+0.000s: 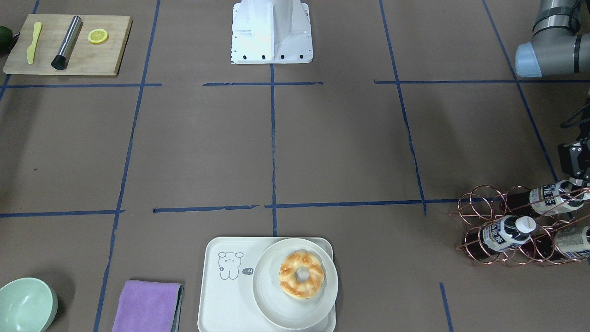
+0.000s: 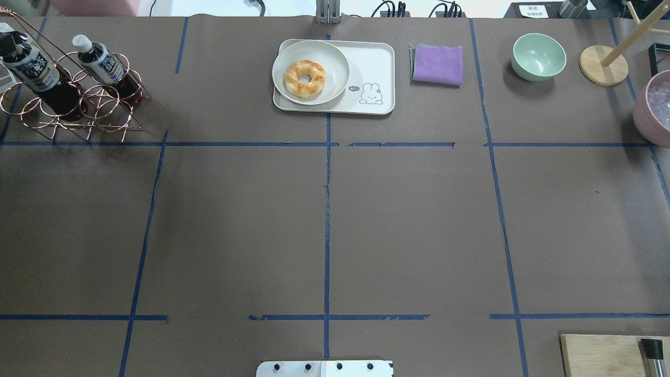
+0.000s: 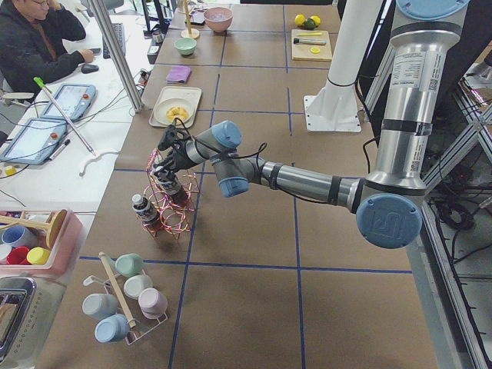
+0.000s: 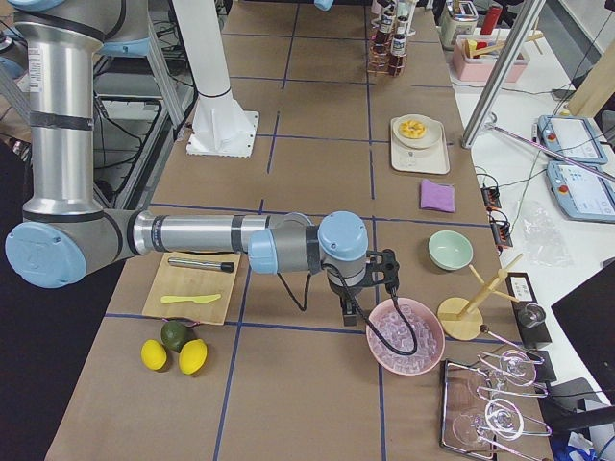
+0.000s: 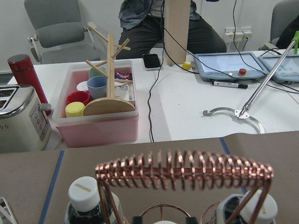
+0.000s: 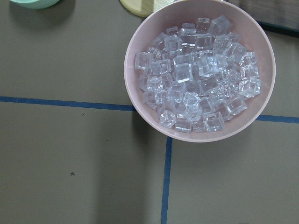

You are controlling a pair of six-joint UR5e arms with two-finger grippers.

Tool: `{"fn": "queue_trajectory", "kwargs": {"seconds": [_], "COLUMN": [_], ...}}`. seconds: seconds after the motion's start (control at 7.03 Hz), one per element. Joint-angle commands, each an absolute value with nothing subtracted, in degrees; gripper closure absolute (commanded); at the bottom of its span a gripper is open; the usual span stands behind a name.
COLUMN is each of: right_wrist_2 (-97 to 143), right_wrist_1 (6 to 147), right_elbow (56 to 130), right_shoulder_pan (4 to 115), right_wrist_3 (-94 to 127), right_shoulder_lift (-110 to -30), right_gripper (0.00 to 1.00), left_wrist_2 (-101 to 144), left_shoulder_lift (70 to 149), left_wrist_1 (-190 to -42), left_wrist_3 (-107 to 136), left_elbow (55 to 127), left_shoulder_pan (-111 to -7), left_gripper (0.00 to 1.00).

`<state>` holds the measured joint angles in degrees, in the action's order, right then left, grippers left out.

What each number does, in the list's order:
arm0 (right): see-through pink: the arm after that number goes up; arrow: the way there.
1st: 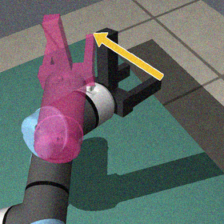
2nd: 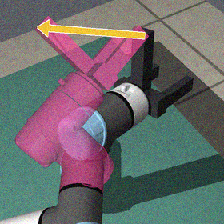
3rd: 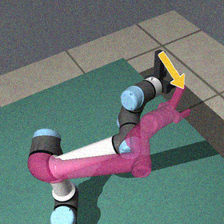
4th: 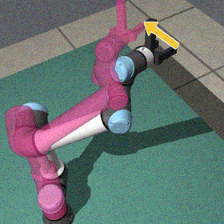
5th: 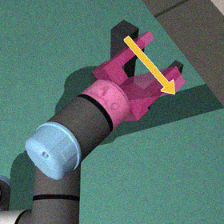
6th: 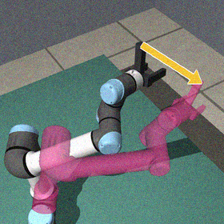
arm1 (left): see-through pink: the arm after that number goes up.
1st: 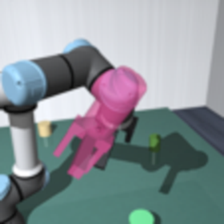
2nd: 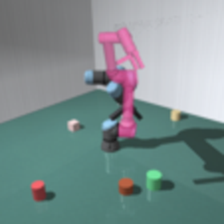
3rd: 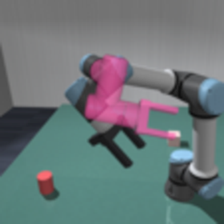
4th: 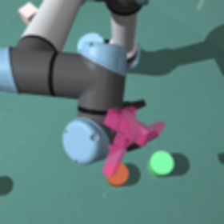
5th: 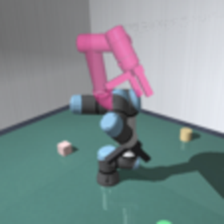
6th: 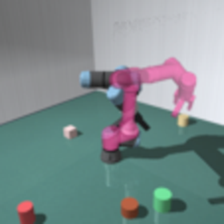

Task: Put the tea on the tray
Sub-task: 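Move the left gripper over the copper rack toward a tea bottle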

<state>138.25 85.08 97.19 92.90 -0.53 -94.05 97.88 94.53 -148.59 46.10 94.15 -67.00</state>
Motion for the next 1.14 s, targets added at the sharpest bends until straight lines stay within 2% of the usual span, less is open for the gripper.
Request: {"fn": "queue_trajectory", "kwargs": {"seconds": [0.0, 0.43, 1.0], "right_wrist_2": [138.25, 138.34, 138.34], "right_wrist_1": [85.08, 85.08, 85.08], "right_elbow": [97.21, 97.21, 97.12], "right_shoulder_pan": [92.90, 92.90, 92.90], "right_wrist_3": [-0.53, -0.44, -0.53], "right_shoulder_lift": [-94.04, -94.13, -94.13], "right_gripper": [0.00, 0.00, 0.00], "left_wrist_2": [98.78, 104.67, 105.03], "left_shoulder_lift": [93.96, 94.04, 91.59], "left_wrist_1": [-148.36, -147.40, -131.89], "left_wrist_3": [46.05, 46.05, 46.32], "left_elbow": [95.62, 97.19, 113.50], "left_shoulder_pan": [-67.76, -73.56, -73.65], "left_gripper": [1.00, 1.00, 1.00]}}
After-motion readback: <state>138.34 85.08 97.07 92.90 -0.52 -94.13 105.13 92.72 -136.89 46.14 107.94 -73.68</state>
